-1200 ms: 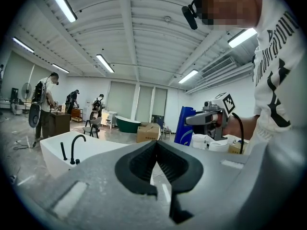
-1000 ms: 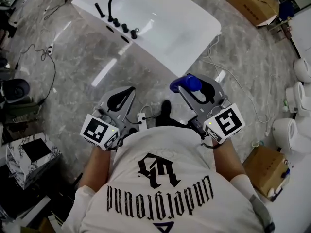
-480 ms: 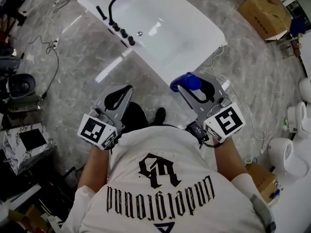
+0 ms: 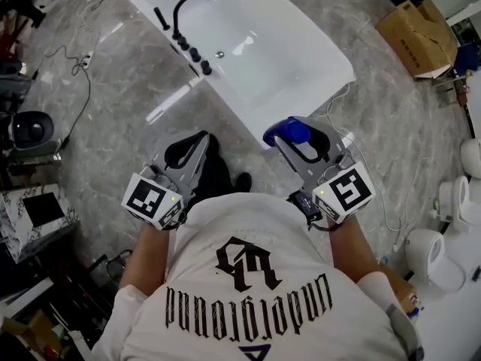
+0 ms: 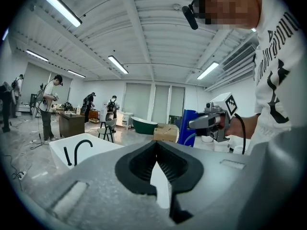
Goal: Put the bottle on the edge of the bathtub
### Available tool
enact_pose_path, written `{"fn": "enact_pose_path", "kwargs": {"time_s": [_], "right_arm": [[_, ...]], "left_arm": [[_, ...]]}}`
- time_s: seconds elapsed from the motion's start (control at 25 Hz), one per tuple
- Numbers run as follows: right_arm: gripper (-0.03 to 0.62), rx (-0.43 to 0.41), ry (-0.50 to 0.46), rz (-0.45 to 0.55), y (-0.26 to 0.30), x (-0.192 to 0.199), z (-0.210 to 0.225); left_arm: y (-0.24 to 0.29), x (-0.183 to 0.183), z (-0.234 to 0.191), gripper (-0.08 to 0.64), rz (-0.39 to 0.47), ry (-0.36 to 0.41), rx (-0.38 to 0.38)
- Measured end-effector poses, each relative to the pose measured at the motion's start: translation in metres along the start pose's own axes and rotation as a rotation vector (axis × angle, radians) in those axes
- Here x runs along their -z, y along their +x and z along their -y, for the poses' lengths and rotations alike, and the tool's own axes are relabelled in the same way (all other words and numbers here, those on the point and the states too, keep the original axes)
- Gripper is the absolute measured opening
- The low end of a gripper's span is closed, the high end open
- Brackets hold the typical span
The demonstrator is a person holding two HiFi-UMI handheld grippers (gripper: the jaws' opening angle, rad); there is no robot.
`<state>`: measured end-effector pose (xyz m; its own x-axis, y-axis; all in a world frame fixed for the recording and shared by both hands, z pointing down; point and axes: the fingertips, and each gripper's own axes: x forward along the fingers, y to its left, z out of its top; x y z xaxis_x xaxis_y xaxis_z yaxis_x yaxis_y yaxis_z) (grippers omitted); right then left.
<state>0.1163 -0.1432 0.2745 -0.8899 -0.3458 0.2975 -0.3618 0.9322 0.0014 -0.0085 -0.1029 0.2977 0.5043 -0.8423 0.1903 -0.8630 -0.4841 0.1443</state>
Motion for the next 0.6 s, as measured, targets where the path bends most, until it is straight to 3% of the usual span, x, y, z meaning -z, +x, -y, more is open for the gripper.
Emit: {"fn": "enact_pose_path", "kwargs": {"time_s": [0.6], "right_arm": [[0.153, -0.057, -0.005, -0.162, 0.117, 0.046, 0.048]], "left_arm": [[0.059, 0.029, -0.09, 0.008, -0.082, -0.058, 0.025]]}}
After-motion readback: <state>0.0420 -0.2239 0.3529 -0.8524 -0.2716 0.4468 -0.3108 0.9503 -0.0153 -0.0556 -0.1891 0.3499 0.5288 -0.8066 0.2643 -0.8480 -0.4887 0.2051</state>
